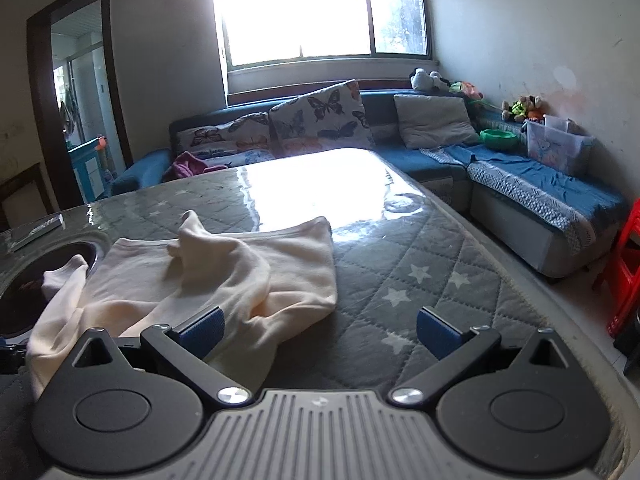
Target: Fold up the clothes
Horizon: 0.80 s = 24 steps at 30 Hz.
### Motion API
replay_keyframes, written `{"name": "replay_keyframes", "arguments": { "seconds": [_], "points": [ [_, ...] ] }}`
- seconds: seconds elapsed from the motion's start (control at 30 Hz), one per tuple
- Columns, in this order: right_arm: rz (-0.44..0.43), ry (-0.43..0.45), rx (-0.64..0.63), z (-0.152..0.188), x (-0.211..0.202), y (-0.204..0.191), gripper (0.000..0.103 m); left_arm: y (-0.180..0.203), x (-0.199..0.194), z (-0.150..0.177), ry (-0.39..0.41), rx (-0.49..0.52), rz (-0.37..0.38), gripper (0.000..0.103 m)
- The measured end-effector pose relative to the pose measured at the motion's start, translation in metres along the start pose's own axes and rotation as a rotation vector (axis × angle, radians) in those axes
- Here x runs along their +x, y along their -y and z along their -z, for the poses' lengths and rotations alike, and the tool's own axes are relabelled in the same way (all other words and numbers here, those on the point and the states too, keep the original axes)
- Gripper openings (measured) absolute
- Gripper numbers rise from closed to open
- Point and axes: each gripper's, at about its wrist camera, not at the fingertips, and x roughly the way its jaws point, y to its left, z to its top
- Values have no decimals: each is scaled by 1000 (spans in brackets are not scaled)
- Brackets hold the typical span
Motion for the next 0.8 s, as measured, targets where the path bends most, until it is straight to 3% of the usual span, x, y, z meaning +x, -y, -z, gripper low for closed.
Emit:
{"name": "replay_keyframes", "arguments": {
  "seconds": [0.33,0.8],
  "points": [
    [-33,-43,46,7,-8,-6,103,2,-18,1,14,-9,11,103],
    [-24,-33,39,18,-32,-15,103,15,-39,7,17,18,60,103]
  ]
}}
